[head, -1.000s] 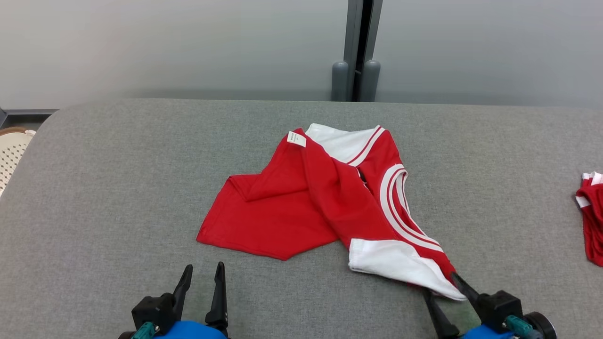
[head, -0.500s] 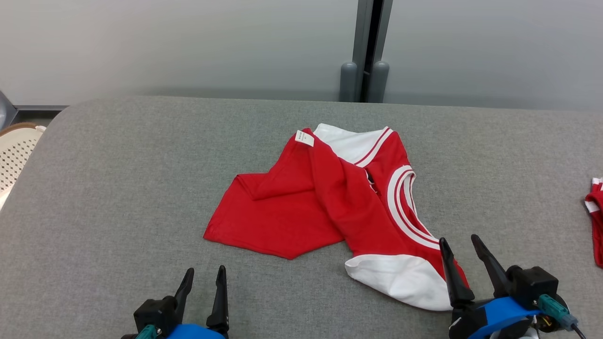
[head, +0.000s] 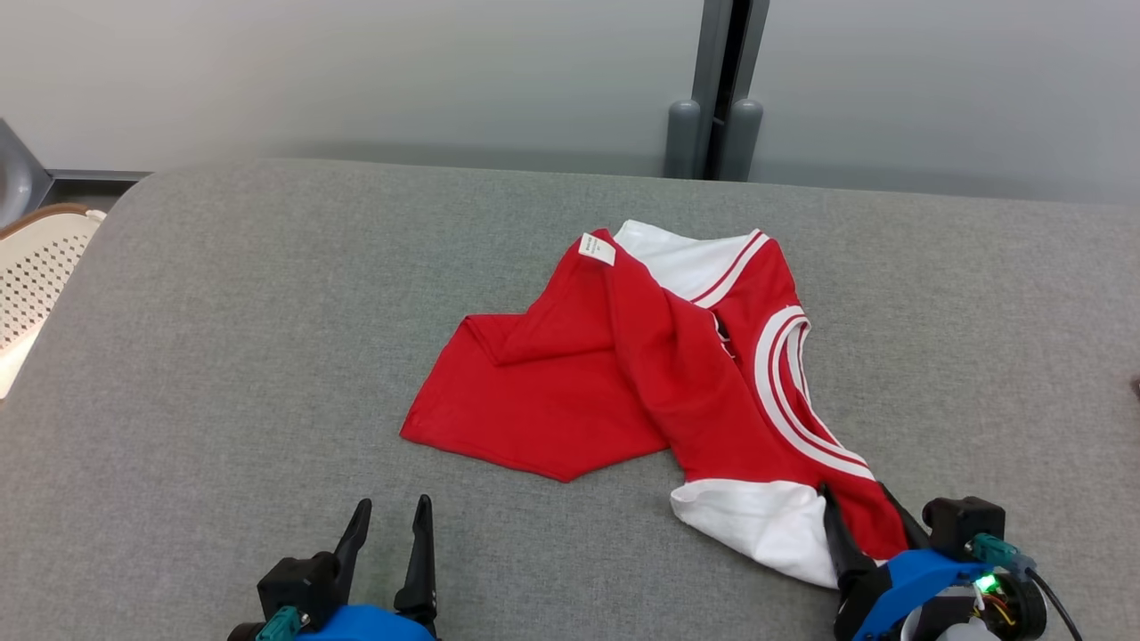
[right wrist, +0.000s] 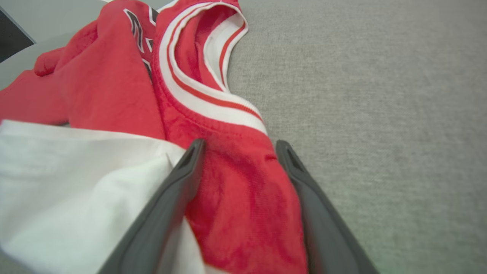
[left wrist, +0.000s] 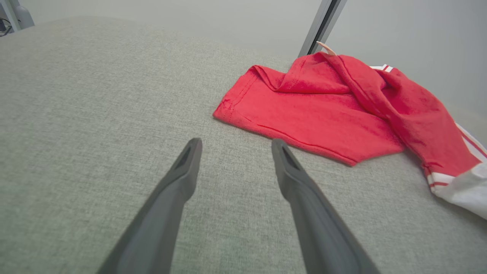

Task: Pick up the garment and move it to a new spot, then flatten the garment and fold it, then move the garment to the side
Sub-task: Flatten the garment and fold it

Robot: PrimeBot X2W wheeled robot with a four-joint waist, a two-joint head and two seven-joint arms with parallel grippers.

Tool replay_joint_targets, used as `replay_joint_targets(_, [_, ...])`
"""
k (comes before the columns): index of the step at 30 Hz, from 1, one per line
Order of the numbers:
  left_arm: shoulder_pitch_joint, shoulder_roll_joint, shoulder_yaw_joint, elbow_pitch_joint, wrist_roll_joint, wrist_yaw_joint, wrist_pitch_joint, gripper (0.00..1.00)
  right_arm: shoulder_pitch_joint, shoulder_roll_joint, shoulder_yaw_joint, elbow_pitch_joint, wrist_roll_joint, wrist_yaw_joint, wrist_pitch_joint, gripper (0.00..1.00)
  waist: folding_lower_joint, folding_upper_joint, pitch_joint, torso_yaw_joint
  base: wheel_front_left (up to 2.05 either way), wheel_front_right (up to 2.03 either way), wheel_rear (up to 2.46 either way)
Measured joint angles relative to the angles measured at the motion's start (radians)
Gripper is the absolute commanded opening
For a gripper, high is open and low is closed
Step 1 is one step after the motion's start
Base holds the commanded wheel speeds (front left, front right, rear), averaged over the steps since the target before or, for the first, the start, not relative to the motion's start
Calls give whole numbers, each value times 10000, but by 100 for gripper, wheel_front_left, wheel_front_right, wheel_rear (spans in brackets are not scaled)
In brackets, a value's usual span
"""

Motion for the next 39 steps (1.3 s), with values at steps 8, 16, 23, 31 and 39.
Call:
replay_joint_targets(8, [8,-2,48,-42,-15,75,0,100,-734,-796,-422,-1605,-199,-2,-46,0,0,0,-44,18,0,0,0])
replay_joint_targets(16, [128,-2,-128,-69,-198,98,0,100,-92,-796,-794,-3724,-483,0,-48,0,0,0,-420,44,0,0,0])
replay_joint_targets(23, [158,-4,-217,-96,-244,163,0,100,-269,-1070,-1476,-2178,-826,0,-46,16,0,0,-290,-6,0,0,0])
replay_joint_targets(31, [-87,0,-190,21,0,63,0,100,-1843,-1283,-3172,-408,-2249,0,-48,100,0,0,89,123,0,0,0])
replay_joint_targets(39, [41,2,-46,111,4,48,0,100,-1263,-368,-4320,-1304,-3149,0,-48,100,0,0,-130,61,0,0,0])
